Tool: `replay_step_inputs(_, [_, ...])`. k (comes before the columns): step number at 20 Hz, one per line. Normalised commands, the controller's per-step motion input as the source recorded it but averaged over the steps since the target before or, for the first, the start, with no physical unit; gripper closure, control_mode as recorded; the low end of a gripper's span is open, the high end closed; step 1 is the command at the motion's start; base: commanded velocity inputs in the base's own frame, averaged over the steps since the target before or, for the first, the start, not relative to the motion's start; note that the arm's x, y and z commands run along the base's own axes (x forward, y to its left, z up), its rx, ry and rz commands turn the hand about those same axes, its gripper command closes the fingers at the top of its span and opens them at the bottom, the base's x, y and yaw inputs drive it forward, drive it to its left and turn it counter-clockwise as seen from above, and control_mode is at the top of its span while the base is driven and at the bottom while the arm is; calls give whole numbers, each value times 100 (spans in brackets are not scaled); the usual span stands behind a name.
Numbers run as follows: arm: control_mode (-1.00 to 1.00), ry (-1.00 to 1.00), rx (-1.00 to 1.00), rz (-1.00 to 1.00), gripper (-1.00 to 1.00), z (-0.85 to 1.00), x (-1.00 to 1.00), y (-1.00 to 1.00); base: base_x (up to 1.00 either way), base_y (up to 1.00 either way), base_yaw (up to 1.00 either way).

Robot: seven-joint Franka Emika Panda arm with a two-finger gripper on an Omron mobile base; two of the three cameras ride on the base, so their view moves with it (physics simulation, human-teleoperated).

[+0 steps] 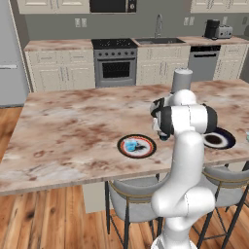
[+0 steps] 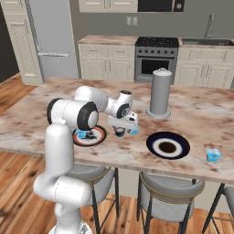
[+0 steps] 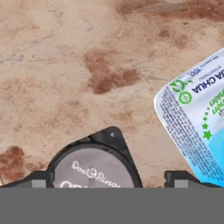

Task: Place two yogurt containers on each plate.

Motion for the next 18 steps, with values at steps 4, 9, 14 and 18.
replay_step_inputs(4, [-100,0,0,0,-100,-2,1,0,0,0,0])
replay_step_inputs(9, [-100,0,0,0,-100,0,0,0,0,0,0])
replay_step_inputs(14, [-100,0,0,0,-100,0,0,0,0,0,0])
replay_step_inputs(18, [-100,0,0,0,-100,0,0,0,0,0,0])
